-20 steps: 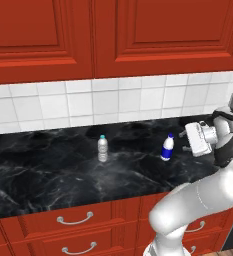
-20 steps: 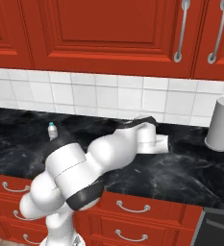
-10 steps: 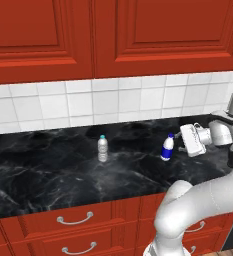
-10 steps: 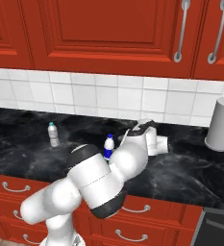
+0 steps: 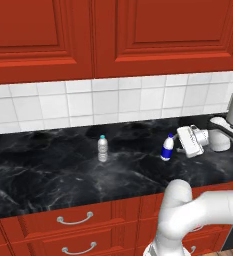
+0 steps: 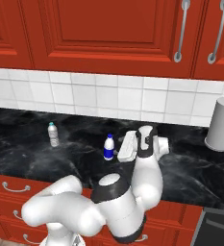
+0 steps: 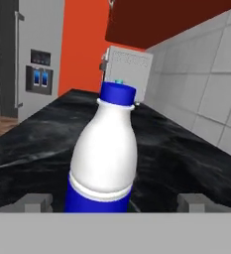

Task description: Take the bottled waters from the counter and place them in the freezer to freeze. Close the freezer door after placing the bottles.

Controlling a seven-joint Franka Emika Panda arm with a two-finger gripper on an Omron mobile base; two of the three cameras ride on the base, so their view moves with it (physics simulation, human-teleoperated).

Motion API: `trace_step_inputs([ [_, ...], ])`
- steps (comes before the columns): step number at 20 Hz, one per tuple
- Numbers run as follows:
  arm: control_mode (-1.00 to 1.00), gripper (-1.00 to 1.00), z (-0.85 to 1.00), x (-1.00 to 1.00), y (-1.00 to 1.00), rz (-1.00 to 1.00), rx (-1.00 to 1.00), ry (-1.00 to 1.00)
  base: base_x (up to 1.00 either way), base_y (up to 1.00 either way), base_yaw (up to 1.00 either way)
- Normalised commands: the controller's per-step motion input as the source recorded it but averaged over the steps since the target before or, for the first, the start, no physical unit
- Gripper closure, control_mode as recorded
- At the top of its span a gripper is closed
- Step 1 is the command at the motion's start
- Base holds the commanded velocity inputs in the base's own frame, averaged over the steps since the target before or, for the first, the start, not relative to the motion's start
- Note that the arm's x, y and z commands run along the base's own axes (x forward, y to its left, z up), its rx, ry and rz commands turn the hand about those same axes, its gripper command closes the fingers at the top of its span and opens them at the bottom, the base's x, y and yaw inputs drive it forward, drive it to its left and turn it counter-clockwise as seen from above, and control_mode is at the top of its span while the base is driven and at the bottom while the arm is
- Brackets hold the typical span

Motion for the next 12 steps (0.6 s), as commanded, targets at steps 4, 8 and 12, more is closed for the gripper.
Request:
trace_step_inputs([
  [4, -1.00, -1.00, -0.12, 0.05, 0.31, 0.00, 0.00, 0.04, 0.00, 0.00, 0.00],
  [8, -1.00, -1.00, -0.13, 0.03, 0.34, 0.00, 0.00, 0.01, 0.00, 0.00, 0.00],
  [12, -1.00, -1.00, -0.10, 0.00, 0.23, 0.00, 0.00, 0.00, 0.00, 0.00, 0.00],
])
